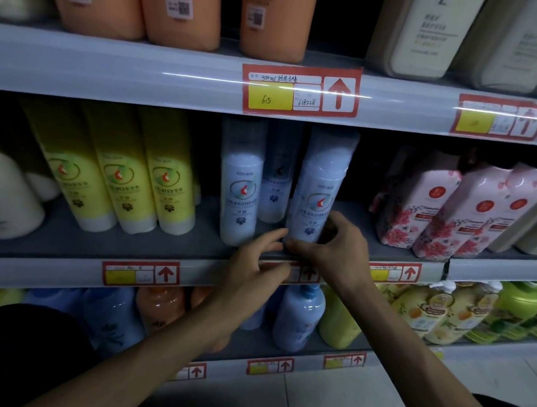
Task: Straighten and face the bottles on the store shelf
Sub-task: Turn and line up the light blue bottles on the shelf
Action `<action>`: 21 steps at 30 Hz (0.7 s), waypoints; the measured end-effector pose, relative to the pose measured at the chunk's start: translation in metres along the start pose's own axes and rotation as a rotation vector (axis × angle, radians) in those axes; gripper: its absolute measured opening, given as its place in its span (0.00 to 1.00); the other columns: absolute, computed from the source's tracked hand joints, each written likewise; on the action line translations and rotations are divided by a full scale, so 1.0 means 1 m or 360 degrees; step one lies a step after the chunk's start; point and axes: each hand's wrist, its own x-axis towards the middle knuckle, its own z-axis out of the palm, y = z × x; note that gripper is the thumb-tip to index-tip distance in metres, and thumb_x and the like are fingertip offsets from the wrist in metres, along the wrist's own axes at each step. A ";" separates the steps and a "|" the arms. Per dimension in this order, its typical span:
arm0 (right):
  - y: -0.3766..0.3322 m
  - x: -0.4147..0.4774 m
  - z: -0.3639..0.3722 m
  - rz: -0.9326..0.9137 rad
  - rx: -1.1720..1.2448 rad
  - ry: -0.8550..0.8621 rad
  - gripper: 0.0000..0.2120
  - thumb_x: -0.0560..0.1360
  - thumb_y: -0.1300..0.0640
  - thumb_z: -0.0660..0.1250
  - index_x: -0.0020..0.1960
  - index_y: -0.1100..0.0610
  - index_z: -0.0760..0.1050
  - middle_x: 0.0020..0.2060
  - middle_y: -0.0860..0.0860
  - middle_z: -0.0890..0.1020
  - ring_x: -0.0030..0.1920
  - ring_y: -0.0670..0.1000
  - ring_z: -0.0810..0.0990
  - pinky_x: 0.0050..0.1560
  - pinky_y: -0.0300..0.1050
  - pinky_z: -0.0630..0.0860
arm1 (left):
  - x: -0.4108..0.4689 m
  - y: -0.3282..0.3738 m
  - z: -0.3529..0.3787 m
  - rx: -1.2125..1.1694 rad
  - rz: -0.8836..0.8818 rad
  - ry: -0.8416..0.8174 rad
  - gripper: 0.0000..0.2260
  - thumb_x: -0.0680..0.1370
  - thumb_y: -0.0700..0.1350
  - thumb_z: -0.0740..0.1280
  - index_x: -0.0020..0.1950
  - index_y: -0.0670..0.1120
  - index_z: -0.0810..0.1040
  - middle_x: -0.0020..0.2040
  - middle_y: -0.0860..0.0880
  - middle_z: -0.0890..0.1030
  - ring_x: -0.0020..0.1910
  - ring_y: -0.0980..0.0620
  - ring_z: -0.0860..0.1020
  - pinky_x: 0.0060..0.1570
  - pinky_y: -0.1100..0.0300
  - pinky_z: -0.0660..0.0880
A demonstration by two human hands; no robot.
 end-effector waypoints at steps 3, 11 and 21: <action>-0.002 0.000 -0.003 -0.0019 -0.0046 -0.0012 0.23 0.61 0.44 0.84 0.53 0.47 0.83 0.43 0.41 0.87 0.43 0.37 0.84 0.43 0.38 0.80 | -0.003 -0.002 0.000 0.0029 -0.0001 0.0013 0.31 0.69 0.49 0.67 0.74 0.56 0.76 0.63 0.55 0.84 0.63 0.55 0.82 0.65 0.43 0.79; -0.001 -0.002 0.011 -0.0065 -0.0095 0.0106 0.29 0.60 0.43 0.84 0.57 0.50 0.81 0.49 0.45 0.88 0.49 0.47 0.85 0.50 0.48 0.81 | -0.003 -0.003 -0.006 0.0050 -0.0015 0.0140 0.24 0.72 0.43 0.66 0.64 0.65 0.78 0.60 0.60 0.84 0.59 0.55 0.83 0.62 0.48 0.81; 0.002 0.007 0.014 -0.0111 0.0032 -0.0128 0.26 0.63 0.61 0.84 0.60 0.55 0.83 0.51 0.48 0.88 0.52 0.45 0.86 0.55 0.45 0.82 | -0.011 -0.010 -0.026 0.0224 0.0150 0.0541 0.13 0.78 0.37 0.65 0.50 0.54 0.83 0.47 0.56 0.86 0.40 0.54 0.85 0.43 0.54 0.81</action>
